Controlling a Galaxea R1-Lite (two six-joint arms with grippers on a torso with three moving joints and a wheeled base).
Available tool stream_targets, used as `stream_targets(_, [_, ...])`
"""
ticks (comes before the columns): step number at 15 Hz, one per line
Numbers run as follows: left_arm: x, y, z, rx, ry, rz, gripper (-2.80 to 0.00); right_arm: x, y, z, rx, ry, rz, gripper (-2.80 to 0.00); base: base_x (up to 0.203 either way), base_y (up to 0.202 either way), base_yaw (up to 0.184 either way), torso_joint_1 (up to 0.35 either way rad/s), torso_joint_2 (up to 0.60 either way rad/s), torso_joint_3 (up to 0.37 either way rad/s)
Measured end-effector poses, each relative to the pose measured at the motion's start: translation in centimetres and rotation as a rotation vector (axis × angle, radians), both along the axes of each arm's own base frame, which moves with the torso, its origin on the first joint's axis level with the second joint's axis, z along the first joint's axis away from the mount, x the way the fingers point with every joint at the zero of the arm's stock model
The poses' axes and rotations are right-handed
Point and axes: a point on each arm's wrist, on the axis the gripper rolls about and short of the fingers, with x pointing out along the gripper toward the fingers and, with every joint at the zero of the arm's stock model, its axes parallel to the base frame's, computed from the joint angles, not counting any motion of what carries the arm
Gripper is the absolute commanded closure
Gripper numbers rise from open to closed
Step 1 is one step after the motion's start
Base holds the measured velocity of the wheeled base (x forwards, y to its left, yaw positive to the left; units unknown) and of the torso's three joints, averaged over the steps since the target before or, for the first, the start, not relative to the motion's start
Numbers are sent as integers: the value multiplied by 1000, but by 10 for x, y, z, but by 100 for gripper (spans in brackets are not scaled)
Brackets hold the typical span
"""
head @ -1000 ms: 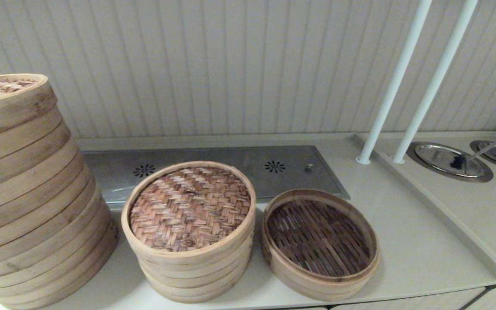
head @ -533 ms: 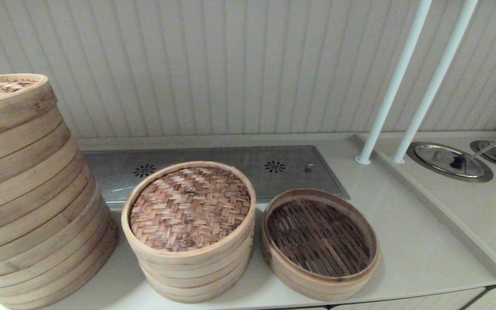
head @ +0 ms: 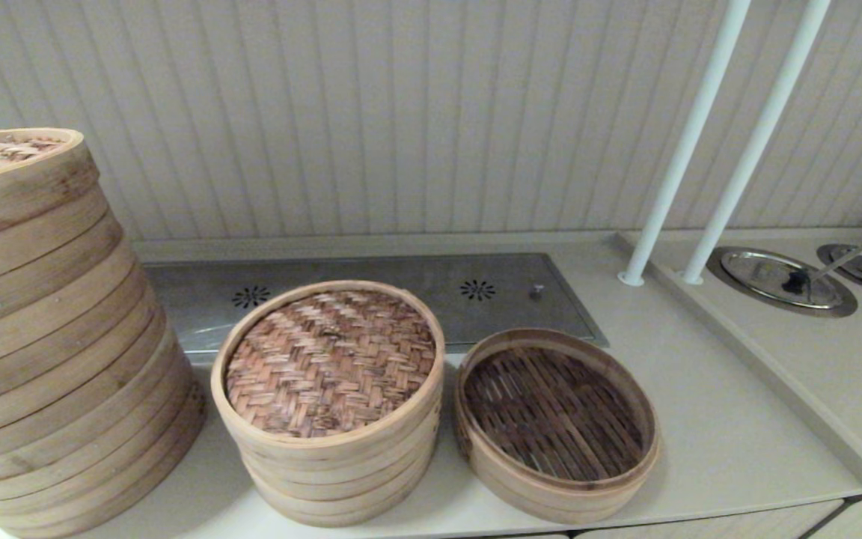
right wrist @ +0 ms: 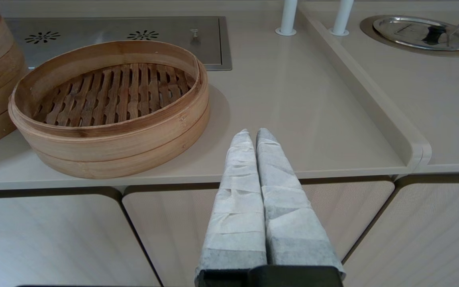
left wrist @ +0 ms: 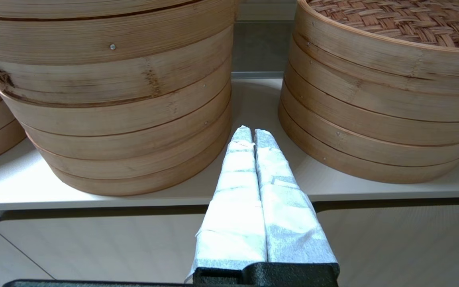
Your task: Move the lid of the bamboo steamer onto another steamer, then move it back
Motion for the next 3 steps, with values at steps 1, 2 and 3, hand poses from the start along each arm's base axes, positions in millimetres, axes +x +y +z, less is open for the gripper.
stream_targets(1, [0,0,0,0,0,0,0,0,0,0,0,0,1,0,0,0,0,0,0,0])
stream_targets(2, [0,0,0,1,0,0,0,0,0,0,0,0,1,0,0,0,0,0,0,0])
stream_targets(3, [0,0,0,0,0,0,0,0,0,0,0,0,1,0,0,0,0,0,0,0])
